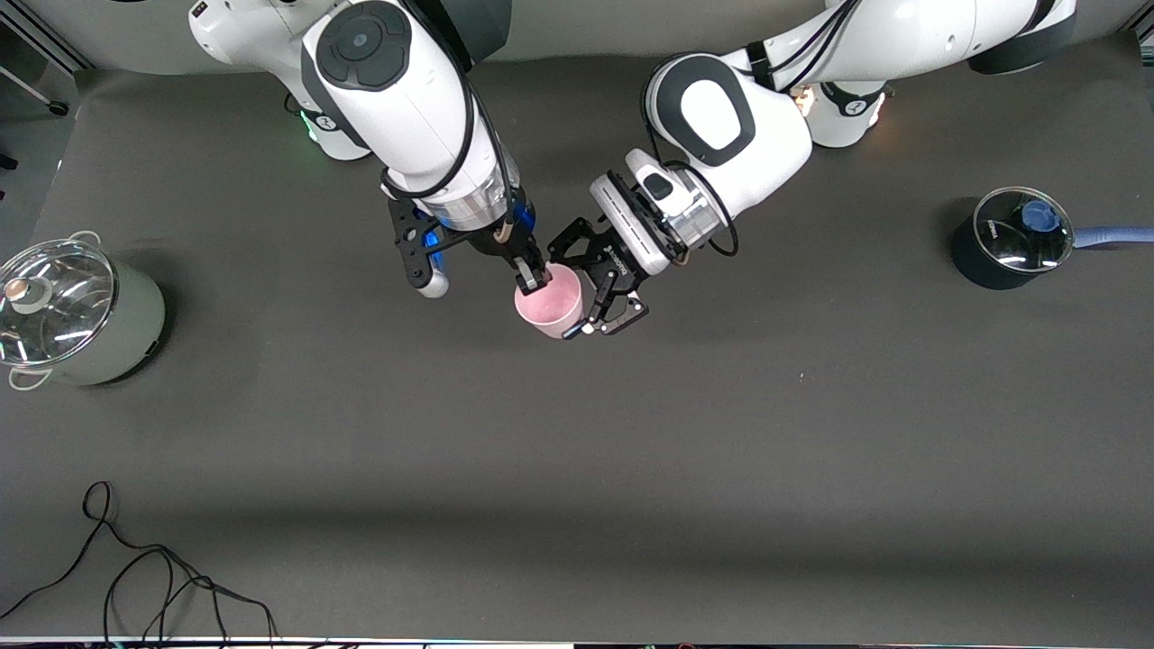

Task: Transfer pink cup from left to right arm
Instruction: 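Open the left gripper while the right gripper pulls the cup away, then lower the cup with the right gripper while the left gripper withdraws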

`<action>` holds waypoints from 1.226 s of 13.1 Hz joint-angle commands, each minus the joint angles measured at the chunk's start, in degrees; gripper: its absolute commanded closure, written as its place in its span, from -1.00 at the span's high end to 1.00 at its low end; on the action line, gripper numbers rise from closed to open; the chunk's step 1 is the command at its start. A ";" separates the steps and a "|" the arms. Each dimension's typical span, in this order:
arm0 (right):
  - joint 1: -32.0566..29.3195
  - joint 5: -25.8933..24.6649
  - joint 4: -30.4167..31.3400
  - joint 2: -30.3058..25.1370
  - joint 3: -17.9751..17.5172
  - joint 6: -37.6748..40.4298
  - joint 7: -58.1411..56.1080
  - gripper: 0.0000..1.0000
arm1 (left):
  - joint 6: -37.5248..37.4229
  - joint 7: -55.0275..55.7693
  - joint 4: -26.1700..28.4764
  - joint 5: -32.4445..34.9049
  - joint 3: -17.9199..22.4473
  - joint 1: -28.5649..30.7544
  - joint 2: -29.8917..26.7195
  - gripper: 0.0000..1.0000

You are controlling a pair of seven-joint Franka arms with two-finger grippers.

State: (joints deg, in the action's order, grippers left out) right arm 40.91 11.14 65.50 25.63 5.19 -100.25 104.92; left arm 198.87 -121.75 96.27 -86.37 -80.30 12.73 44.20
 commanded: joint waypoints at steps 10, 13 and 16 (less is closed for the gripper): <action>-20.75 6.24 5.32 -7.42 0.52 17.08 -42.89 -1.00 | -4.53 0.46 9.46 -0.90 -1.61 16.00 -1.05 0.56; -26.76 4.52 7.96 -7.96 2.71 23.17 -62.85 -1.00 | -11.71 0.11 12.62 -0.73 -1.08 23.01 -0.96 0.74; -26.85 -1.02 14.45 -7.87 6.15 19.50 -75.45 -1.00 | -17.97 0.02 16.57 -0.38 -0.82 29.96 -0.96 0.95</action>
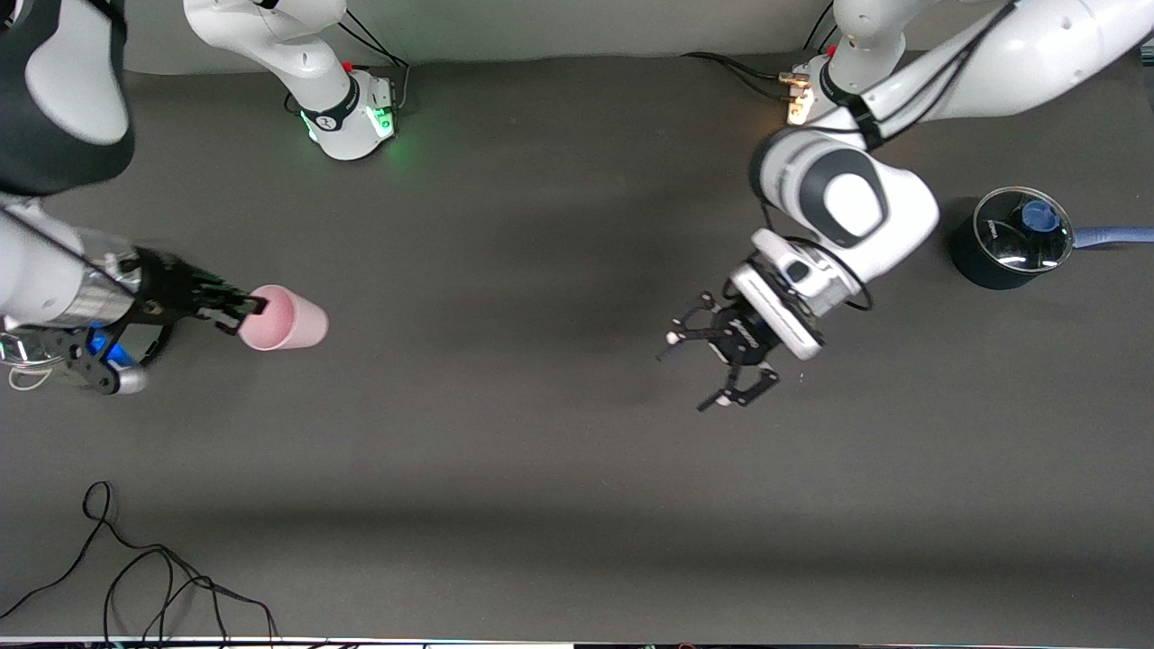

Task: Transfer pink cup from left to right arm
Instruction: 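Lower the cup with the right gripper while the left gripper withdraws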

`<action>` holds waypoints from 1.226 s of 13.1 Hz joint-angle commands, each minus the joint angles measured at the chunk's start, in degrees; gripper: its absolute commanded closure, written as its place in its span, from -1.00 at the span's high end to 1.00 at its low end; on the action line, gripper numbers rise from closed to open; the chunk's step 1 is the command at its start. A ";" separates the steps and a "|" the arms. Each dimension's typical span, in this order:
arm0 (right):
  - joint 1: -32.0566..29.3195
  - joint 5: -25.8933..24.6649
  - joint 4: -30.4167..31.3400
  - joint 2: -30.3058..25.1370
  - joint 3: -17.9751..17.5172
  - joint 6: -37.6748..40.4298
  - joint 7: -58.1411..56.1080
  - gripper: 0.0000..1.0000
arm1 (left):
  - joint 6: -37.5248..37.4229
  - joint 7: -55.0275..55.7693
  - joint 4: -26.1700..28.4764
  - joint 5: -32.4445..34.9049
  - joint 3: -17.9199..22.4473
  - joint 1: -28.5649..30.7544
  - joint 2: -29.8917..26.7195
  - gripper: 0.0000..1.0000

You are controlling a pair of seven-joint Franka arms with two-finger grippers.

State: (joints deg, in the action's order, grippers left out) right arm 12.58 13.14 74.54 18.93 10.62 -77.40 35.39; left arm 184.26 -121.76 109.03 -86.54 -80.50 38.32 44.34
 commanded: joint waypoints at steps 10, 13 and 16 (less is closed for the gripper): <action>1.66 -5.40 31.96 -1.09 3.88 -36.56 -18.78 -1.00 | -23.31 0.21 11.20 8.48 8.33 13.27 -1.53 0.99; 2.01 -6.28 39.34 -0.74 3.97 -47.54 -18.78 -1.00 | -29.90 4.66 11.20 15.67 12.98 13.27 -2.06 0.99; 2.19 -6.28 45.33 -0.39 3.97 -56.87 -18.78 -1.00 | -43.76 28.06 7.53 36.45 18.52 13.27 -4.86 0.99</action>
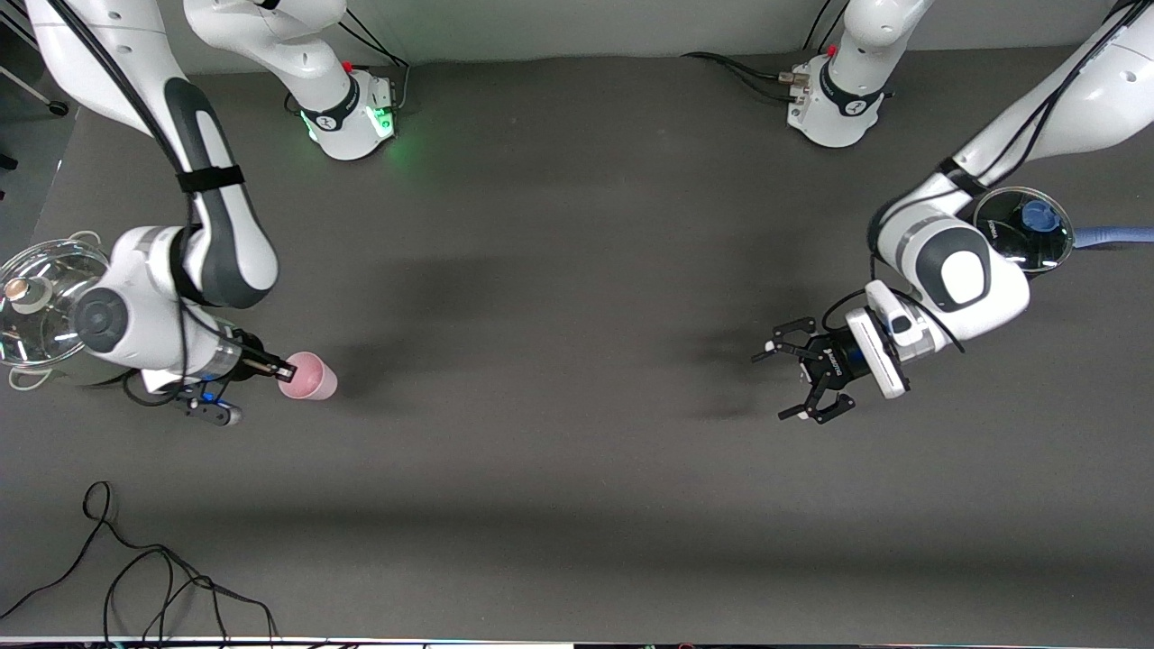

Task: Transfer pink cup from left to right arm
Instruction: 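Lower the cup with the right gripper while the left gripper withdraws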

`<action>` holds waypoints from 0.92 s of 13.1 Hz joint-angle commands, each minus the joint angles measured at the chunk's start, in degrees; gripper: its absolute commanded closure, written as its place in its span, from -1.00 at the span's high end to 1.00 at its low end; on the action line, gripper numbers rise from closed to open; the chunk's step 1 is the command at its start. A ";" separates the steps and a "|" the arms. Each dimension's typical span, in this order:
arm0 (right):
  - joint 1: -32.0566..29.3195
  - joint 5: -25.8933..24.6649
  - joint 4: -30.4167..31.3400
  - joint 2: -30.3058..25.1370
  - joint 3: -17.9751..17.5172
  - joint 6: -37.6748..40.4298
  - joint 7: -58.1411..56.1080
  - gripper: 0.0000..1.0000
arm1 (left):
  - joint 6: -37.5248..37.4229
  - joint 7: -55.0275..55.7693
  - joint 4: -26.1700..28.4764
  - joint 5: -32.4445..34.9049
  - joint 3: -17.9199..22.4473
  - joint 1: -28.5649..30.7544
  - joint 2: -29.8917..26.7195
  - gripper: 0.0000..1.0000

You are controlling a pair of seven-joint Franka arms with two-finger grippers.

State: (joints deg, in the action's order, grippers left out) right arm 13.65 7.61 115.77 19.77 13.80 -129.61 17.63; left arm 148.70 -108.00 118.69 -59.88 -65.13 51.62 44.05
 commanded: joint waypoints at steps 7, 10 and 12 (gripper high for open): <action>1.20 -0.76 4.46 -1.40 0.79 -4.34 -2.25 1.00 | -34.15 47.51 -16.29 37.45 4.22 4.63 -5.99 0.99; 1.29 -0.84 3.94 -5.17 0.88 0.56 -2.25 1.00 | -43.90 60.23 -22.17 47.54 4.22 5.07 -7.66 0.99; 1.29 -1.63 3.84 -9.29 0.88 4.79 -2.08 1.00 | -48.57 69.72 -25.51 55.45 3.52 4.37 -9.76 0.99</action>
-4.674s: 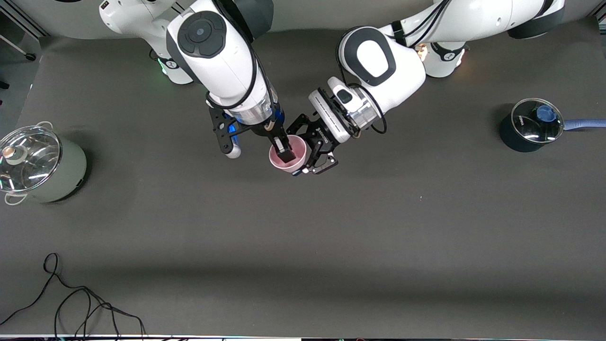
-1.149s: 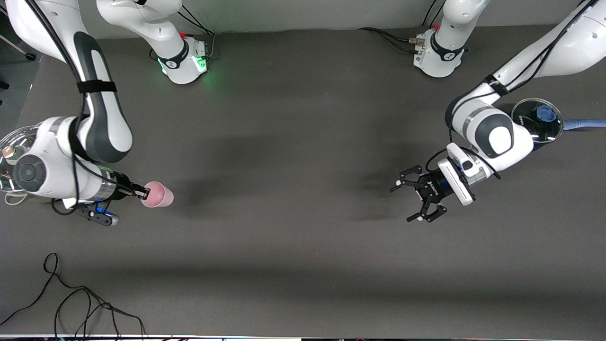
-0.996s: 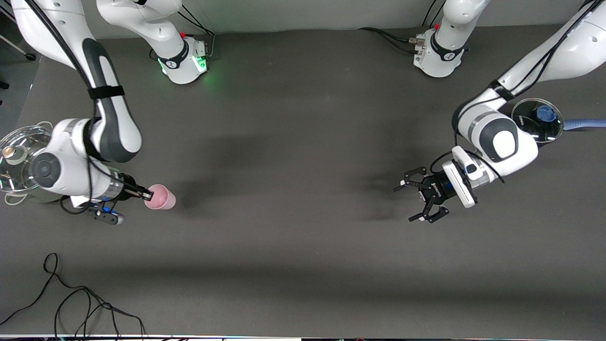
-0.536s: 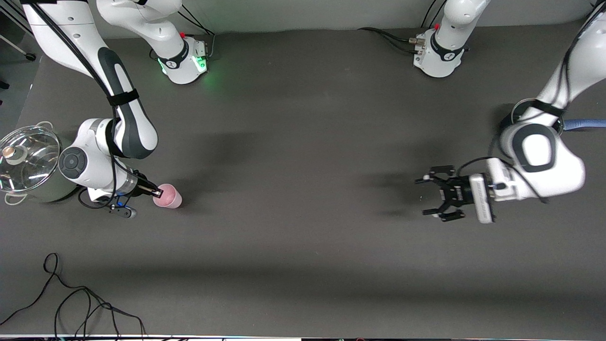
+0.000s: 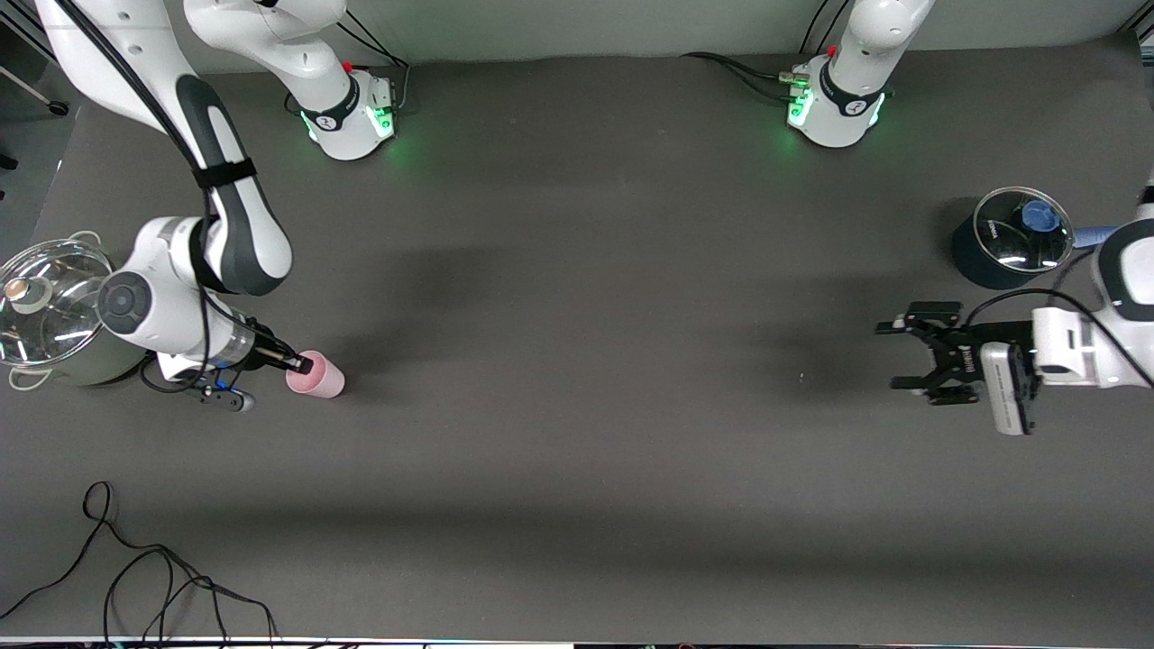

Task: Transfer pink cup from left to right arm
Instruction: 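Release the pink cup upright on the table with the right gripper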

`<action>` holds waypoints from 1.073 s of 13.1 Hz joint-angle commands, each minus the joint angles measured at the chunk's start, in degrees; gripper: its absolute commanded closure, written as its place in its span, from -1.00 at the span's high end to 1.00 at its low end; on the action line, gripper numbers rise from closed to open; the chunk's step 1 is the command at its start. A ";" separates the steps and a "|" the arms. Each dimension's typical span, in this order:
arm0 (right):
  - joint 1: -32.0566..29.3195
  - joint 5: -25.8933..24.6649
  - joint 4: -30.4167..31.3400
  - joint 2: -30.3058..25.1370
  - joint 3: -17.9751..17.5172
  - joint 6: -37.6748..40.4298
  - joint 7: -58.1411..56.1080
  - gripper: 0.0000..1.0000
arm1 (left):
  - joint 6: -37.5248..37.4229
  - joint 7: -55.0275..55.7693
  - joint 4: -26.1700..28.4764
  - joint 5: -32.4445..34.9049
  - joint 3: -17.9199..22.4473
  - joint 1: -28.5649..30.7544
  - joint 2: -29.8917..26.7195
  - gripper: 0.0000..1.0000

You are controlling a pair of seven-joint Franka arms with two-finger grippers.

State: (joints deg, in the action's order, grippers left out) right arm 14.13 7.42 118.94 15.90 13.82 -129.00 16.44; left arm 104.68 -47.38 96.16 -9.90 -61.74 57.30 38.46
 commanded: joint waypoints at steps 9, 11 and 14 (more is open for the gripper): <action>1.87 -7.60 -21.44 -14.49 0.42 37.20 -0.10 1.00 | -14.92 22.14 -7.29 20.17 0.48 -2.63 -19.47 0.99; 1.43 -7.69 -25.93 -14.84 0.94 44.32 -0.53 1.00 | -16.60 27.22 -7.39 24.20 0.22 -2.63 -20.79 0.99; 1.25 -7.86 -29.64 -14.67 0.94 47.52 -1.15 1.00 | -21.70 36.55 -9.22 24.57 0.13 -2.37 -22.37 0.99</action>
State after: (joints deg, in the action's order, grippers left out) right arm 15.18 0.81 92.14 -0.11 14.49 -83.54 16.44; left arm 85.85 -15.64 88.29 13.61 -62.09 55.04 18.33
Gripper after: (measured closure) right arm 0.000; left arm 0.004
